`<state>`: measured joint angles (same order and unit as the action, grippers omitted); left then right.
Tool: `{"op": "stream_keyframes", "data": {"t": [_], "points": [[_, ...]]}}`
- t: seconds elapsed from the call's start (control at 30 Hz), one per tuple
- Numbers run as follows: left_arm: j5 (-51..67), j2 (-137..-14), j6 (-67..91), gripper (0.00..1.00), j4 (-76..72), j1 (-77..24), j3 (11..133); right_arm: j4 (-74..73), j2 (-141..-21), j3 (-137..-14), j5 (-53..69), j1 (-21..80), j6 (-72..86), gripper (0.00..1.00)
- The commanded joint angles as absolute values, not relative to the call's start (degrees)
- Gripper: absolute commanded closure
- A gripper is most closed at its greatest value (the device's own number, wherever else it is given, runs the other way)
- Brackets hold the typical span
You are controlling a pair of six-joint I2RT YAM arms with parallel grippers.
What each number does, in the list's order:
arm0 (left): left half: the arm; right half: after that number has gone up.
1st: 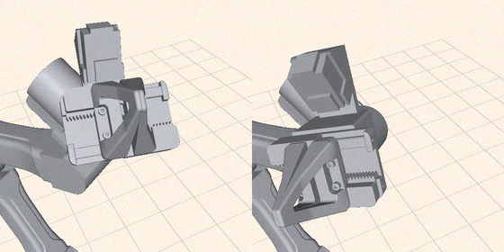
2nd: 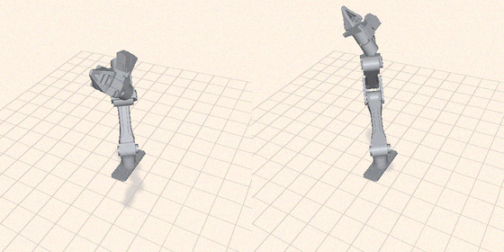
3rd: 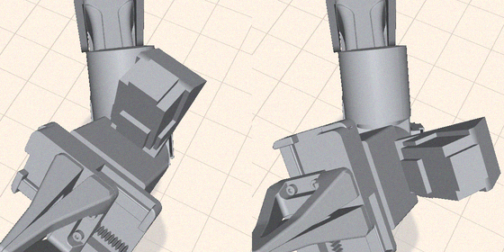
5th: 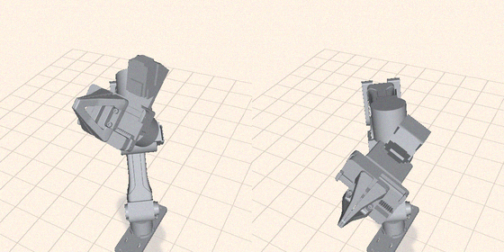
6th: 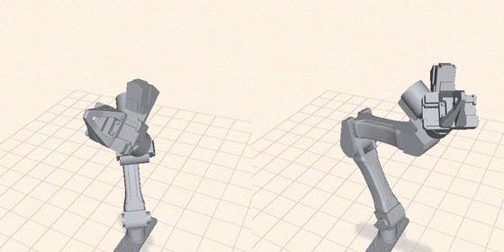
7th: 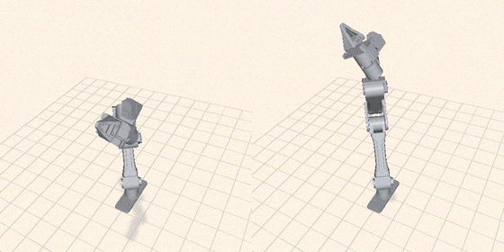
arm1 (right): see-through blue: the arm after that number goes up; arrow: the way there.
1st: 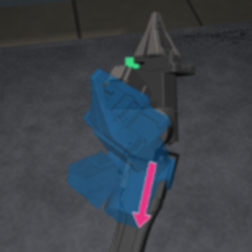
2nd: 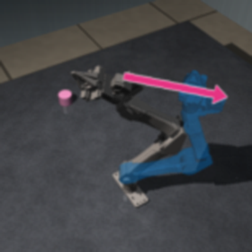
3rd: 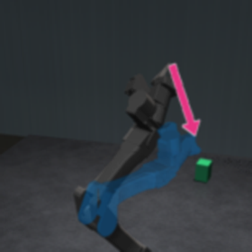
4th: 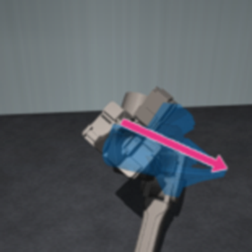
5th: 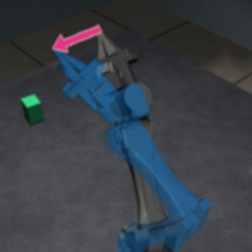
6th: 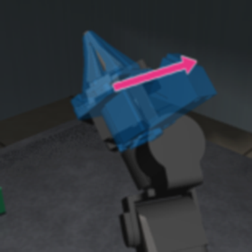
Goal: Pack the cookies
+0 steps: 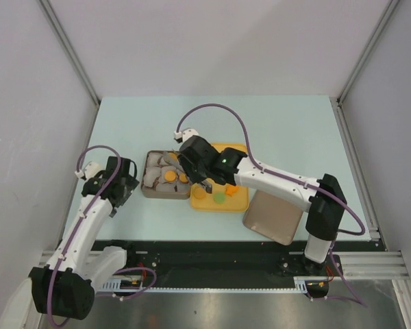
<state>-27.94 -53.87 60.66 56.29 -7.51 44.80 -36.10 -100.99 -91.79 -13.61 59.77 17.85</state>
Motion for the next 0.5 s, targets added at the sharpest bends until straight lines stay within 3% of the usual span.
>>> {"op": "stream_keyframes", "data": {"t": [0.0,0.47], "points": [[-31.5,-52.4,63.9,0.01,58.5,-6.6,45.6,-33.2,-104.1,-97.8,-10.4,61.3,15.6,0.73],[-30.4,-51.8,62.7,0.01,57.0,-6.6,44.4,-33.6,-110.8,-102.8,-6.2,62.9,15.6,0.73]]}}
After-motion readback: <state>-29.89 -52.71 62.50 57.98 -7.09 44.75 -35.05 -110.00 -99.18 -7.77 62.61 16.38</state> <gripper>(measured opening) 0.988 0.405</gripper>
